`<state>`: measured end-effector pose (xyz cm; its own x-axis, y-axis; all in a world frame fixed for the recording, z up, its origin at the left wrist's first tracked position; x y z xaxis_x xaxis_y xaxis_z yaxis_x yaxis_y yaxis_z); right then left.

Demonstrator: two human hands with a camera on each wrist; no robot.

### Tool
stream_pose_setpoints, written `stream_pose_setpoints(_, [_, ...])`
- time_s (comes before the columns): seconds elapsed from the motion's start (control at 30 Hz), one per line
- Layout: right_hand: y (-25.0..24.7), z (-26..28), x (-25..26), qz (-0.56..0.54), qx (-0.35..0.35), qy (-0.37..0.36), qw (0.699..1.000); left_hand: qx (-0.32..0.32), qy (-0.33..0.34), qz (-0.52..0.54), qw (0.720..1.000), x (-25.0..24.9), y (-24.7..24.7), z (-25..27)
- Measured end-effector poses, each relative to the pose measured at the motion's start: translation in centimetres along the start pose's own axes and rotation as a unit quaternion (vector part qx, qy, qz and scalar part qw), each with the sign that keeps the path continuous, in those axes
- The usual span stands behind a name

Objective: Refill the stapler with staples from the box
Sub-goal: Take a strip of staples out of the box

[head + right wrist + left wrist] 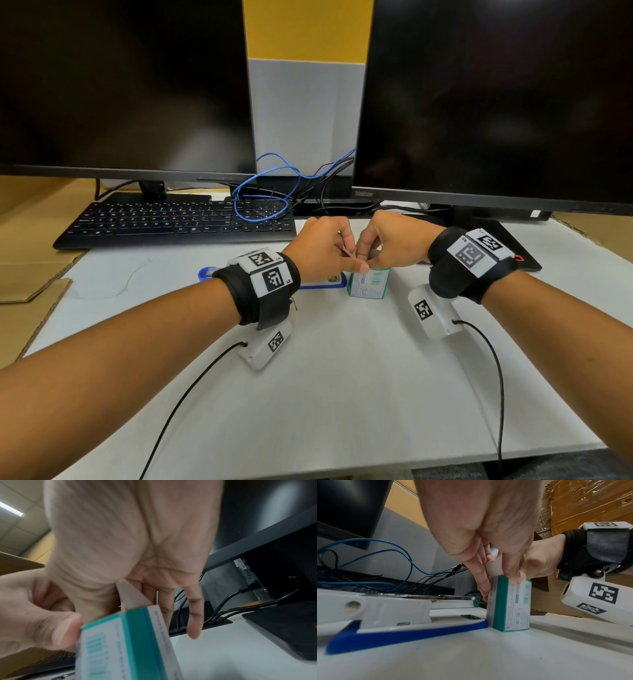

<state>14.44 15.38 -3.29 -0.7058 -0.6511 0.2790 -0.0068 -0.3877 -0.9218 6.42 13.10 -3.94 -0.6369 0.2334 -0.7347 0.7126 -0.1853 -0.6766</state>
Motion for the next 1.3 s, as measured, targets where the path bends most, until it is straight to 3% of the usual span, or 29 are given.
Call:
stream_pose_setpoints(0.23, [-0.5, 0.5, -1.7, -0.111, -0.038, -0.001, 0.993, 0.004, 0.001, 0.0, 1.0, -0.1, 0.1, 0.2])
stream_pose_setpoints(0.37, [-1.8, 1.1, -2.2, -0.178, -0.099, -0.007, 0.979, 0.005, 0.003, -0.029, 1.0, -0.3, 0.0, 0.4])
stream_pose_setpoints(0.6, [-2.0, 1.3, -2.5, -0.209, -0.113, -0.02, 0.971, 0.004, 0.028, -0.016, 0.999, -1.0, 0.3, 1.2])
stream_pose_setpoints(0.8, [-2.6, 2.4, -1.4, -0.256, -0.145, -0.053, 0.954, -0.072, 0.033, -0.062, 0.995, -0.8, -1.3, 0.9])
stream_pose_setpoints(0.93, [-3.4, 3.2, -1.8, -0.263, -0.191, -0.047, 0.945, -0.099, 0.021, 0.003, 0.995, -0.6, -2.0, 1.3])
stream_pose_setpoints(1.17, [-1.4, 3.8, -3.1, -0.271, -0.108, -0.003, 0.957, -0.115, 0.005, 0.146, 0.983, -0.9, -2.6, 2.4])
stream_pose_setpoints(1.3, [-1.1, 3.8, -2.8, -0.259, -0.119, -0.011, 0.958, -0.09, 0.037, 0.155, 0.983, -2.2, -2.0, 2.6])
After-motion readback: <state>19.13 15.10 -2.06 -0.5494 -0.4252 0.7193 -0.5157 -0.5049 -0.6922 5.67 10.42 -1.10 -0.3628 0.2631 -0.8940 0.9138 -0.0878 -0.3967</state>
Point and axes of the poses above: each hand's wrist, its own z-axis away from the middle knuckle, its own y-axis out of the palm, x = y × z, the point moved 10 cm from there along -z, towards the middle knuckle, and after that the axes turned 9 degrees about x, right-handed, at the moved point
